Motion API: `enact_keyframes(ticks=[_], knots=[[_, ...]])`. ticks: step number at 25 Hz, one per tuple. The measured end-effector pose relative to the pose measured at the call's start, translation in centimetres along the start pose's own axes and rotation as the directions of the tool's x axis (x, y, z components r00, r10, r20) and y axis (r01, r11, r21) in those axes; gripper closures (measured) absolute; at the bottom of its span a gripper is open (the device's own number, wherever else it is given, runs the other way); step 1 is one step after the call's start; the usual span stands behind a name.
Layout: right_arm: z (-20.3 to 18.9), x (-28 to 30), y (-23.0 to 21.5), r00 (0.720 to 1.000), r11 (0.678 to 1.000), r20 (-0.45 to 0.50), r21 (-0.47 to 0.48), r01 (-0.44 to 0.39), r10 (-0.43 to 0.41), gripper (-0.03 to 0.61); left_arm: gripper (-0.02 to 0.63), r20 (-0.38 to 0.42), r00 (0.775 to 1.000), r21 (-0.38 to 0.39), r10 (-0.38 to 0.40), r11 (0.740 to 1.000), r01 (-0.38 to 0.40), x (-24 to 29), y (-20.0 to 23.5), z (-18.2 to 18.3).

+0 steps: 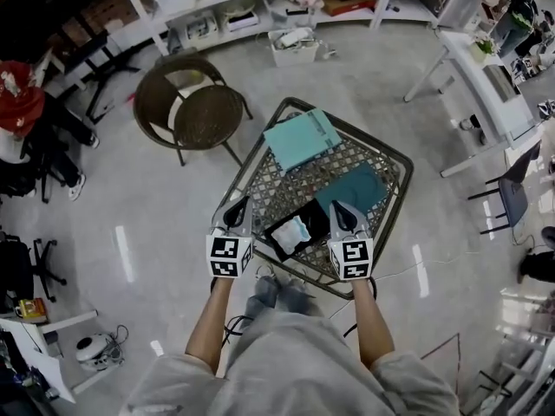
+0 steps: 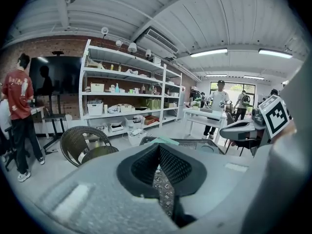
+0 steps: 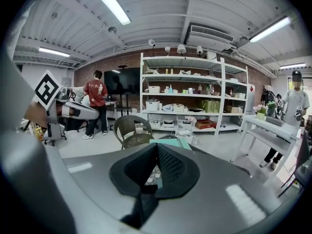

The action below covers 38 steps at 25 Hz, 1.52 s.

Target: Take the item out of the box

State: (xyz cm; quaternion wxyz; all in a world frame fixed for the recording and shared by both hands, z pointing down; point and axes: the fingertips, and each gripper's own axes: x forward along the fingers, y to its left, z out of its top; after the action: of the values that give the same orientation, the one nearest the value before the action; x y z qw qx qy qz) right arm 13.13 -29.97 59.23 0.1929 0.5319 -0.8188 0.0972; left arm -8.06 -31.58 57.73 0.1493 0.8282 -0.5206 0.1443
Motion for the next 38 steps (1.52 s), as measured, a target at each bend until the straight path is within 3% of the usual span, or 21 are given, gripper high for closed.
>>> enact_keyframes(ticks=[22, 32, 38], knots=[[-10.3, 0.5, 4.4, 0.978, 0.998, -0.205, 0.054, -0.014, 0.025, 0.578, 0.607, -0.119, 0.992, -0.078, -0.053, 0.996, 0.043, 0.3, 0.4, -8.3], [-13.3, 1.6, 6.7, 0.945, 0.989, -0.316, -0.088, -0.120, 0.086, 0.580, 0.607, -0.133, 0.990, -0.102, -0.050, 0.994, 0.036, 0.1, 0.6, -9.7], [-15.5, 3.1, 7.3, 0.913, 0.978, -0.388, -0.109, -0.179, 0.124, 0.578, 0.607, -0.133, 0.990, -0.108, -0.038, 0.994, 0.024, 0.0, 0.9, -9.9]])
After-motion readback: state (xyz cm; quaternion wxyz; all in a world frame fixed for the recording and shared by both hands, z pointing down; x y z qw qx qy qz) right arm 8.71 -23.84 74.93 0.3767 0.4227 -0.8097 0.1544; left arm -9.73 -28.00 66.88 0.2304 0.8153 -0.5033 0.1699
